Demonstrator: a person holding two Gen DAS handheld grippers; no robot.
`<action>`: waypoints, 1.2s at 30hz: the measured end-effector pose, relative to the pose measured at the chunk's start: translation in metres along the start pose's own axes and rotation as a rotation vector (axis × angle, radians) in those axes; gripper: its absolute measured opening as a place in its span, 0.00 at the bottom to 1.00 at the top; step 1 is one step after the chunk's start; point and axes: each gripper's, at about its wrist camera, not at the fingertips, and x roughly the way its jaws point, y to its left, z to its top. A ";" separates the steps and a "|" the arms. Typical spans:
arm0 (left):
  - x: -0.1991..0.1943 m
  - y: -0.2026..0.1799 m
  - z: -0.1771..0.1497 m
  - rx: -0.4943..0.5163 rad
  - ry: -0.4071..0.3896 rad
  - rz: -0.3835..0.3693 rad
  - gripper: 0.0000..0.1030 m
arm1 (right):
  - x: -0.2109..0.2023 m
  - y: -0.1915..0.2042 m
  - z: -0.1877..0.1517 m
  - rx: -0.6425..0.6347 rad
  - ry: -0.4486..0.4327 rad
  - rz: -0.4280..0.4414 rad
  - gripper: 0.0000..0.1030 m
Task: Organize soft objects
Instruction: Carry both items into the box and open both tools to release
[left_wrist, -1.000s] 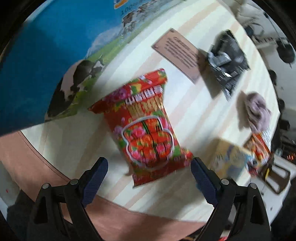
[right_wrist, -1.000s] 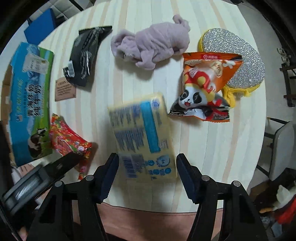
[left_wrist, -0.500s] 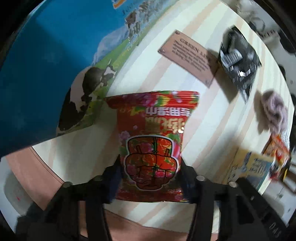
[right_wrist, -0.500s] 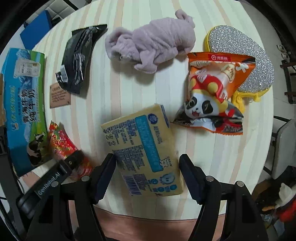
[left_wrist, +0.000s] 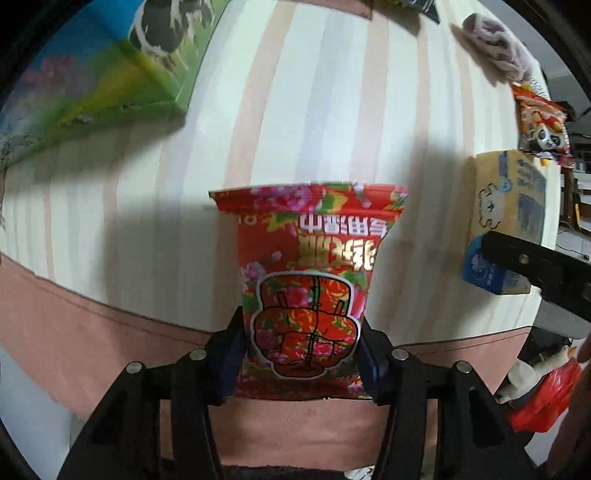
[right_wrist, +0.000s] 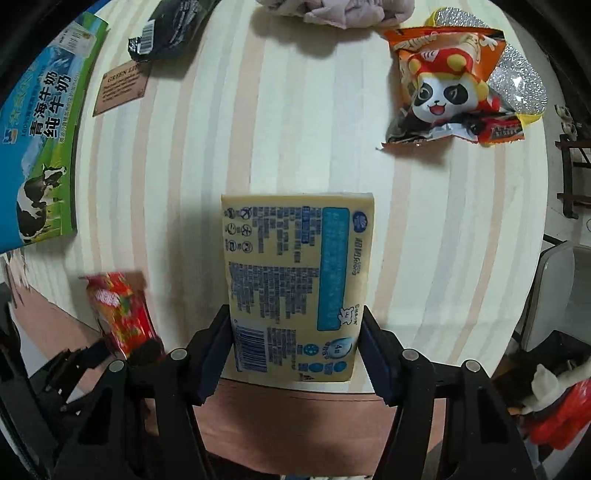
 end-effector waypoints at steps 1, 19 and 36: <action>0.000 -0.001 0.001 0.003 -0.011 0.007 0.52 | 0.001 0.001 0.002 0.006 -0.006 -0.005 0.65; -0.115 0.001 -0.029 0.191 -0.272 -0.060 0.41 | -0.048 0.023 -0.038 0.112 -0.146 0.092 0.64; -0.240 0.233 0.164 -0.048 -0.429 0.233 0.41 | -0.179 0.280 0.053 -0.058 -0.371 0.159 0.64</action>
